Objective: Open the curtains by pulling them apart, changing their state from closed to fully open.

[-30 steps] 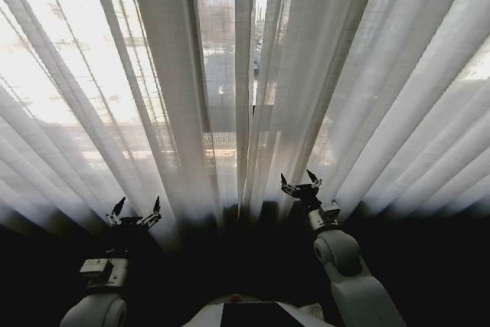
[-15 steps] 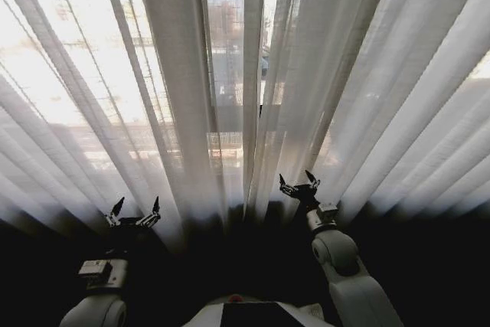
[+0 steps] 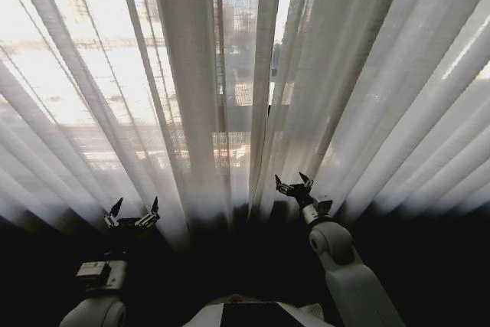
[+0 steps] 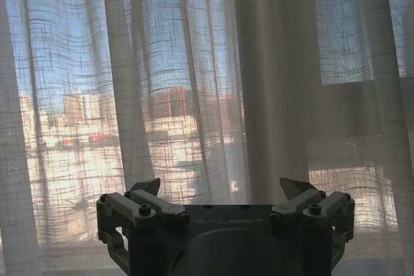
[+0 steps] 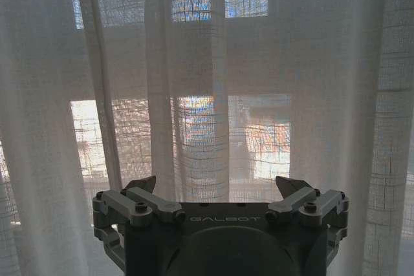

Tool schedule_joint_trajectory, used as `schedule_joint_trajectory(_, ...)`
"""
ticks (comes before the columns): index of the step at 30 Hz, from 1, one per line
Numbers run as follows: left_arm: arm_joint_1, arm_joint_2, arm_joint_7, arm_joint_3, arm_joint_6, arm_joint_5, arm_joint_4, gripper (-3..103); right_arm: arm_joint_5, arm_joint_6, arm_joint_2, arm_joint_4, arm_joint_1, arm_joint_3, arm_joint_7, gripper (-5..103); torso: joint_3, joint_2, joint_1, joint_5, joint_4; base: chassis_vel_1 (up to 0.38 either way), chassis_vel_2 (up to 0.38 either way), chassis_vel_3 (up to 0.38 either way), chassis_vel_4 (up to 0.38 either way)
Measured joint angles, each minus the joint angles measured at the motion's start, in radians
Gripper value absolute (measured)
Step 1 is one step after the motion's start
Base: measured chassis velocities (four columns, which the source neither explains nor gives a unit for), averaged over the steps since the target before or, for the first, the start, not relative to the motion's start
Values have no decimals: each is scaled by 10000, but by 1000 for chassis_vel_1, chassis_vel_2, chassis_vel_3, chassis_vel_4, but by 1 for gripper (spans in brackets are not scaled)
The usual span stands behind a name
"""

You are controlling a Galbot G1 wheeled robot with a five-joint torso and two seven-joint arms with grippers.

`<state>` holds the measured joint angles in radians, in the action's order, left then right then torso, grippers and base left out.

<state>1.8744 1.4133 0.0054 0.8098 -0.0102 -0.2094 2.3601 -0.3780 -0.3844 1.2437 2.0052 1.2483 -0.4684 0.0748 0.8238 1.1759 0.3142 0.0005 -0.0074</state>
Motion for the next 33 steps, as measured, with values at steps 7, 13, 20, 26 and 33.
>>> schedule_joint_trajectory(7,-28,302,-2,11,-66,282,100,100,-607,-387,-179,-627,-837,213,121,100,-1,0,-1,-3,-3,0,0,0,0)
schedule_joint_trajectory(13,-114,491,-15,215,6,15,280,100,-692,-468,-192,-1439,-1871,710,372,100,-1,0,0,-1,-3,0,0,0,0)
schedule_joint_trajectory(20,-107,646,-26,211,107,-56,521,100,-924,-476,-232,-2362,-2993,1281,804,100,-2,0,-1,-3,-1,0,0,0,0)
schedule_joint_trajectory(26,-103,656,-26,178,174,-56,597,100,-903,-457,-196,-2540,-3018,1062,1068,100,-2,0,-1,-3,-1,0,0,0,0)
schedule_joint_trajectory(33,-147,605,-27,136,178,-54,532,100,-890,-392,-497,-2255,-2583,545,1102,100,-3,2,-4,-2,-5,0,0,0,0)
